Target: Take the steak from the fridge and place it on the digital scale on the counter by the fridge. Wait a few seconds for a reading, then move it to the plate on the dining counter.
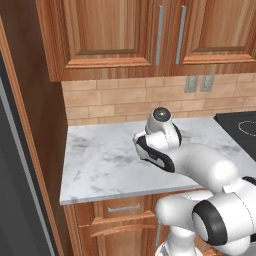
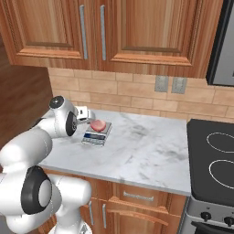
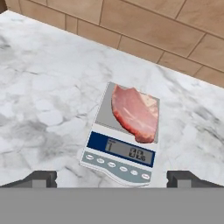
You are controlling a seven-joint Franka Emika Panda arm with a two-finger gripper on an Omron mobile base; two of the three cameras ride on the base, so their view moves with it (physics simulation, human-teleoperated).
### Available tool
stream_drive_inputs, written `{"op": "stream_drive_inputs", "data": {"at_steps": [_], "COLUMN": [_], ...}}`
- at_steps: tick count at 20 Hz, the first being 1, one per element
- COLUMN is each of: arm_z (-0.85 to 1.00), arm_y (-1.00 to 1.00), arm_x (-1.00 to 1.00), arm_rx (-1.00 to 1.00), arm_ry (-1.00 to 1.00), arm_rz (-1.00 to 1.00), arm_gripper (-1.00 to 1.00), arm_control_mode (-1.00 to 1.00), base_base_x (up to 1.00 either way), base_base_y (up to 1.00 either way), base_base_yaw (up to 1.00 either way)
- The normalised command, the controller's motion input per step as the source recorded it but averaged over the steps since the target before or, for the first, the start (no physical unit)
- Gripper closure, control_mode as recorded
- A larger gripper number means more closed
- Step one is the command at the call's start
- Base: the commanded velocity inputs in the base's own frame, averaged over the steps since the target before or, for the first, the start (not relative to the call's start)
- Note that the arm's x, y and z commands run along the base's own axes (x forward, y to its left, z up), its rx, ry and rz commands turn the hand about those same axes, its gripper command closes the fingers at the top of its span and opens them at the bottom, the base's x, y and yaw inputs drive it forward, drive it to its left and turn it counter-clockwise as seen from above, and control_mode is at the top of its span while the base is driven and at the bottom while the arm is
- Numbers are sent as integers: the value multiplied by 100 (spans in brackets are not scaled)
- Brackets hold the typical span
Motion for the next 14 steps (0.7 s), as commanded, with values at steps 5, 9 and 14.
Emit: {"op": "stream_drive_inputs", "data": {"at_steps": [5,9,14], "arm_z": [0,0,0], "arm_y": [0,0,0], "arm_x": [3,4,6], "arm_rx": [0,0,0], "arm_ry": [0,0,1], "arm_rz": [0,0,0], "arm_gripper": [-100,-100,-100], "arm_control_mode": [-100,-100,-100], "base_base_x": [0,0,0], "base_base_y": [0,0,0], "base_base_yaw": [0,0,0]}}
